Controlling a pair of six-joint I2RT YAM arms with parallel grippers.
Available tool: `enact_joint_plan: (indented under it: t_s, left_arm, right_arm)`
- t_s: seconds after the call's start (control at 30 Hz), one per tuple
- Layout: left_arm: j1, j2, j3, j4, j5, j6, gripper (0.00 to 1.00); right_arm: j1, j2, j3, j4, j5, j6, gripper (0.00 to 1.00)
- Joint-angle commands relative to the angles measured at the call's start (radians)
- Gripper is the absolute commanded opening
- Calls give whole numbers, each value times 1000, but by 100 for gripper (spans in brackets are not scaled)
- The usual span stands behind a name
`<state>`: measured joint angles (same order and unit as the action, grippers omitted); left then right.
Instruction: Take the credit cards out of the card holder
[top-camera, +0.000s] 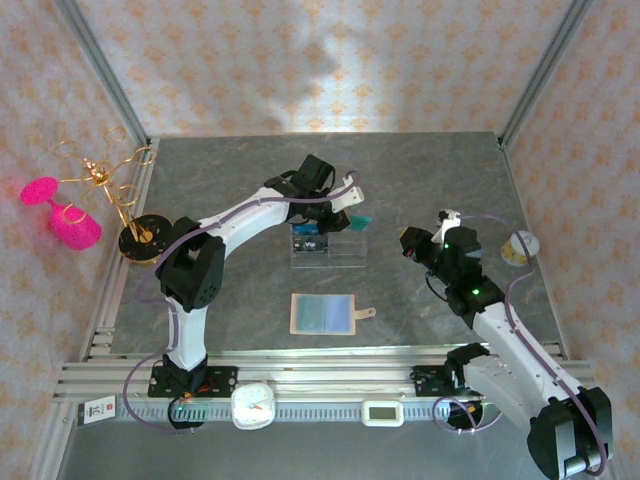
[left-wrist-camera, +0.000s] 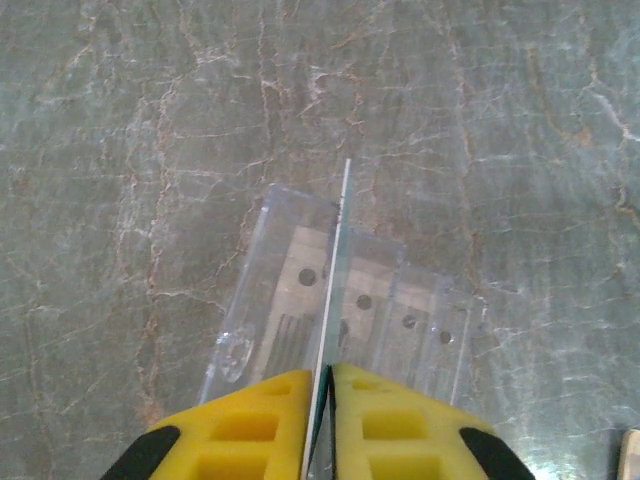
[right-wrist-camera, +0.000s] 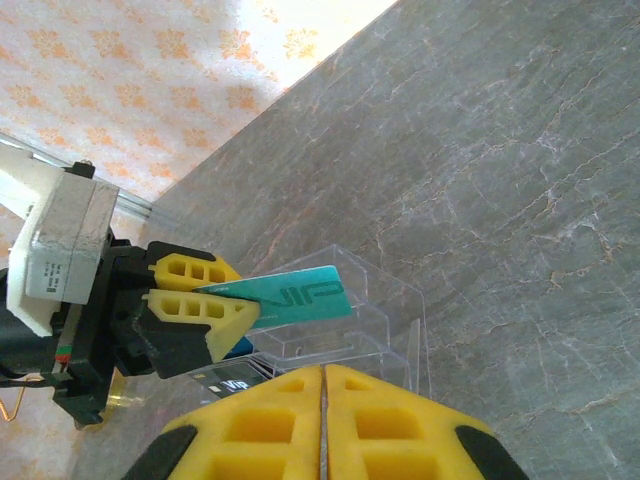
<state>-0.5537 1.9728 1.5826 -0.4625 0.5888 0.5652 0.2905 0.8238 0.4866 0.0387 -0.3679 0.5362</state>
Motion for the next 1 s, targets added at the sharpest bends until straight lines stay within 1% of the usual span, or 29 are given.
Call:
enact_joint_plan:
  t_s: [0.0, 0.13, 0.2, 0.3, 0.37, 0.47, 0.53, 0.57, 0.6, 0.63, 0.73, 0.8, 0.83, 0.87, 0.93, 0.97]
  left_arm:
    - [0, -19, -21, 37, -48, -15, 17]
    - [-5, -22, -23, 40, -72, -23, 23]
    - [-6, -30, -30, 50, -78, -31, 24]
    - [-5, -58, -50, 88, -62, -56, 24]
    - [-5, -113, -76, 138, -41, -88, 25]
    - [-6, -202, -149, 259, 11, -180, 26]
    - [-6, -290, -254, 419, 53, -301, 30]
    - [-9, -344, -314, 505, 54, -370, 32]
    - [-12, -398, -390, 612, 51, -460, 35]
    - [-12, -451, -464, 703, 46, -537, 36]
    - [-12, -610, -670, 886, -11, -756, 39]
    - [-12, -724, -800, 938, -84, -867, 40]
    - [-12, -786, -869, 957, -111, -913, 42]
    - [-12, -838, -924, 961, -131, -952, 43]
    - [-13, -961, -1034, 948, -203, -1038, 47]
    - [-14, -1007, -1072, 933, -224, -1065, 48]
  right_arm:
    - [-8, -6, 37, 23, -15, -20, 9]
    - [-6, -8, 40, 21, -21, -22, 9]
    - [-7, -8, 43, 20, -25, -22, 10]
    - [-7, -6, 49, 12, -27, -28, 15]
    - [-7, 2, 52, 10, -42, -36, 21]
    - [-6, 32, 50, 25, -112, -57, 31]
    - [0, 64, 44, 42, -189, -75, 39]
    - [14, 80, 43, 41, -202, -83, 41]
    - [51, 97, 43, 31, -182, -95, 43]
    - [118, 112, 45, 19, -144, -110, 44]
    - [332, 180, 57, -9, -14, -130, 46]
    - [448, 236, 62, -8, 39, -125, 46]
    - [510, 271, 65, -5, 72, -125, 46]
    - [565, 300, 69, -2, 104, -127, 46]
    - [683, 392, 101, -9, 190, -133, 45]
    - [726, 438, 124, -21, 221, -138, 44]
